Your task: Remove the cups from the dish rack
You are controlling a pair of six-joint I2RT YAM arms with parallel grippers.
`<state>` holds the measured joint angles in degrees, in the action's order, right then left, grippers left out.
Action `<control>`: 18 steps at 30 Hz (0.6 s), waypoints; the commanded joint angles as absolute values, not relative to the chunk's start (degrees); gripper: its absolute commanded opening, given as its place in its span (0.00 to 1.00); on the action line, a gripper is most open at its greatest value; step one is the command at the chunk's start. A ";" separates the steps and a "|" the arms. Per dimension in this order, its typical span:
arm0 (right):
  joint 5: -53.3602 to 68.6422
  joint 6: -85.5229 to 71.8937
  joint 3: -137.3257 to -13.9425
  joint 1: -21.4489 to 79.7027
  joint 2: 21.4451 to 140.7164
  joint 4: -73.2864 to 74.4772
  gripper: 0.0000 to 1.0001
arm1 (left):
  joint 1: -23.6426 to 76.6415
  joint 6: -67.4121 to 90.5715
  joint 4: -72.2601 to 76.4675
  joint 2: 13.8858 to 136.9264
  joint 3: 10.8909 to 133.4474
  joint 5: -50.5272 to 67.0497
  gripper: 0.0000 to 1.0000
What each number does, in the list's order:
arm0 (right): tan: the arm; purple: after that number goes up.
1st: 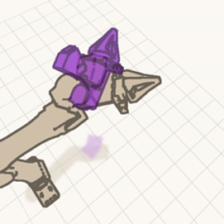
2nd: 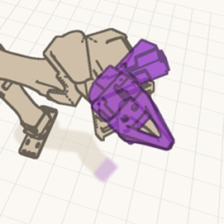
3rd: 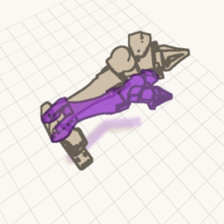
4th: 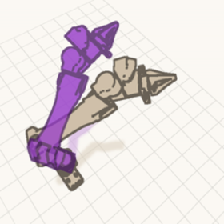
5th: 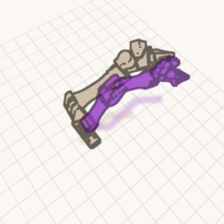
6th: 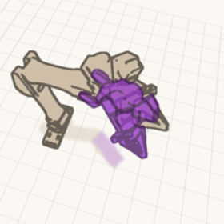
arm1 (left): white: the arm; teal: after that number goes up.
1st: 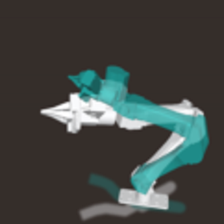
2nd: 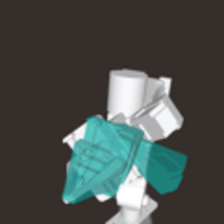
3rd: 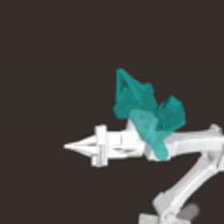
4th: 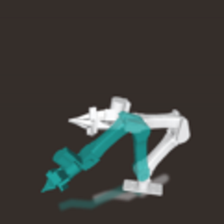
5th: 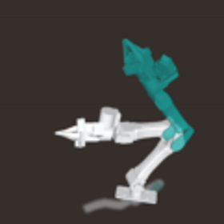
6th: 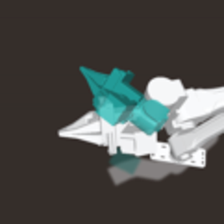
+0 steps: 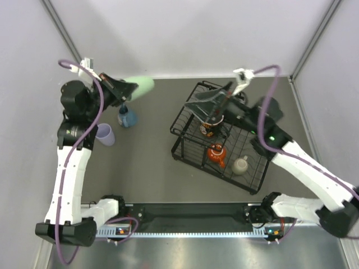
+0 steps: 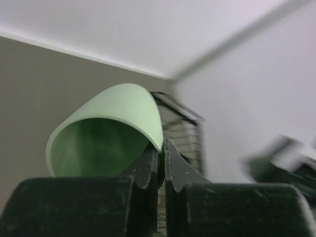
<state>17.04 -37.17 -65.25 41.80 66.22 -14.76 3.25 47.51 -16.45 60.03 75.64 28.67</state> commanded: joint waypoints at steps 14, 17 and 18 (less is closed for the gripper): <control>2.99 -18.90 -57.13 41.92 42.81 -1.15 1.00 | -2.02 13.54 -59.93 84.79 94.21 -17.04 0.00; 2.64 -17.93 -56.52 41.92 42.19 -1.05 1.00 | -2.81 12.31 -61.44 87.18 94.92 -17.75 0.00; 2.72 -17.49 -56.51 41.84 42.19 -1.05 1.00 | -2.99 12.22 -61.35 87.45 94.83 -17.93 0.00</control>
<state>3.99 -20.40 -56.36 41.85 43.24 -1.37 -2.24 15.53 -58.65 86.83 92.18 -13.54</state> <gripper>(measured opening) 0.996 0.056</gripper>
